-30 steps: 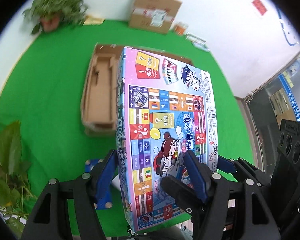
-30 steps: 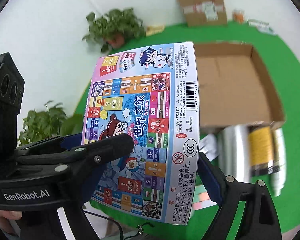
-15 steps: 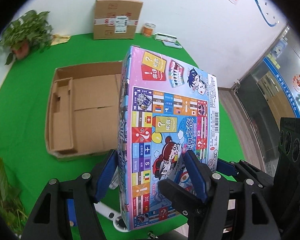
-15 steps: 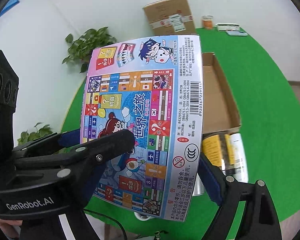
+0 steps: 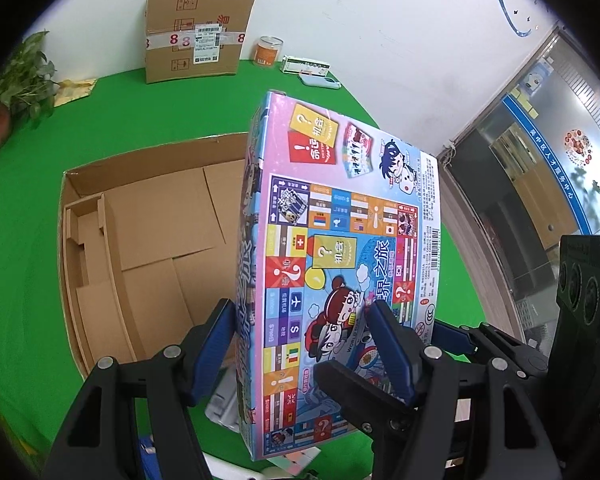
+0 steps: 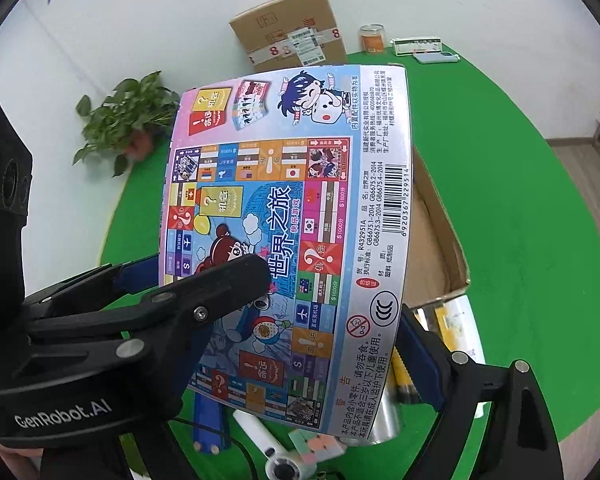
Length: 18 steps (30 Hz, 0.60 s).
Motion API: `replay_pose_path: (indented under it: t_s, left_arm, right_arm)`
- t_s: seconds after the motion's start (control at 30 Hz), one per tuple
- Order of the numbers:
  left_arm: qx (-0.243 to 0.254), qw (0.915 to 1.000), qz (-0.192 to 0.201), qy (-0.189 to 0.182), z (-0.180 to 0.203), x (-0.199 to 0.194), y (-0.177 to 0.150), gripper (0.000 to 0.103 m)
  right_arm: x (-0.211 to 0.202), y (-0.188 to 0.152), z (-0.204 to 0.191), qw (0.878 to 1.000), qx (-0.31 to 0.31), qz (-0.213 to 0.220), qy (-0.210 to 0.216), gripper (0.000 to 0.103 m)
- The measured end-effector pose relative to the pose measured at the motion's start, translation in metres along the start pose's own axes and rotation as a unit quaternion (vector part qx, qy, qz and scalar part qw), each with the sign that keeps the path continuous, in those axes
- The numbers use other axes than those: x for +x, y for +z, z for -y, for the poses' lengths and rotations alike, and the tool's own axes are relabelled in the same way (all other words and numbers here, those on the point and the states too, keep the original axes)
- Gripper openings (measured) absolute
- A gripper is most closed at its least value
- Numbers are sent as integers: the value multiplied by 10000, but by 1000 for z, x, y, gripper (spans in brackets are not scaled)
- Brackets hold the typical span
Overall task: Organize rigid objects
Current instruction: 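Lift the board-game box and lower it into the large tray beside the insert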
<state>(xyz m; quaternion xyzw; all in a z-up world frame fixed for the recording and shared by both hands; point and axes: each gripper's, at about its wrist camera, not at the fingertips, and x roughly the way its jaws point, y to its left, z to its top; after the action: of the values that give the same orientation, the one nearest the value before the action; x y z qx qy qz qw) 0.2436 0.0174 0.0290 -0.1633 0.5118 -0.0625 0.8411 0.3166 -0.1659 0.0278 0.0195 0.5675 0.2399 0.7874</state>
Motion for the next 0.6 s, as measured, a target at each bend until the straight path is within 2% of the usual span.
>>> replay_pose_path:
  t_s: [0.17, 0.27, 0.4, 0.6]
  left_arm:
    - [-144, 9999, -9, -40, -24, 2, 2, 68]
    - [-296, 9995, 16, 72, -44, -2, 1, 68]
    - [-602, 9978, 141, 256, -66, -8, -1, 68]
    - [-1066, 9921, 48, 654, -91, -4, -12, 68]
  right_arm:
    - [1, -2, -3, 10000, 3, -43, -79, 87]
    - [2, -3, -6, 9998, -93, -143, -59, 87]
    - [6, -3, -7, 9989, -378, -251, 102, 87]
    - [49, 4, -29, 9947, -669, -593, 499, 87]
